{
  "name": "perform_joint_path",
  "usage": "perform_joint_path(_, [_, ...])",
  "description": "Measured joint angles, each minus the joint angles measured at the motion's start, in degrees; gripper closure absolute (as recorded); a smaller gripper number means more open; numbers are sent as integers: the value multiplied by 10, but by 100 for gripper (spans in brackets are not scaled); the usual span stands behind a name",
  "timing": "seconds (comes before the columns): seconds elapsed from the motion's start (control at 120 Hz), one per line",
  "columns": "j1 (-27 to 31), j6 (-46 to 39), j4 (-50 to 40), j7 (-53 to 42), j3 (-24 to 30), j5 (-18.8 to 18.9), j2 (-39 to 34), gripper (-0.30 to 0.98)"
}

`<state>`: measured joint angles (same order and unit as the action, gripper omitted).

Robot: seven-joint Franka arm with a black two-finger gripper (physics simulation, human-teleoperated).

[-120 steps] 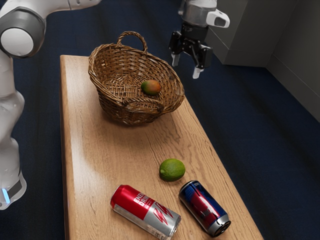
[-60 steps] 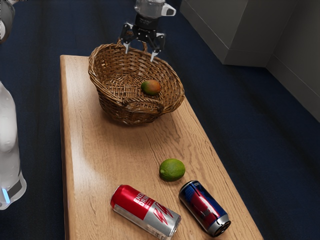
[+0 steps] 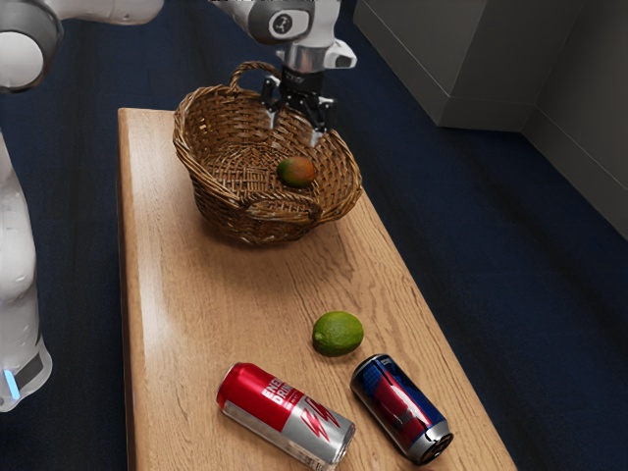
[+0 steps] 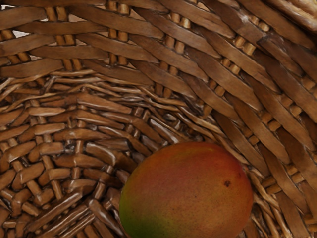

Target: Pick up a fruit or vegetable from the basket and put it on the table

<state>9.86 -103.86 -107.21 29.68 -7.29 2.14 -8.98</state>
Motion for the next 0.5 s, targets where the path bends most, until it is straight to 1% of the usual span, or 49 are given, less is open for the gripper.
perform_joint_path(0.25, [-3, -19, -6, -94, 2, 3, 0, 0])
perform_joint_path(0.425, [-2, -26, -12, -143, 2, 4, 21, 0])
perform_joint_path(0.5, [0, -38, -33, -161, 2, 4, 27, 0])
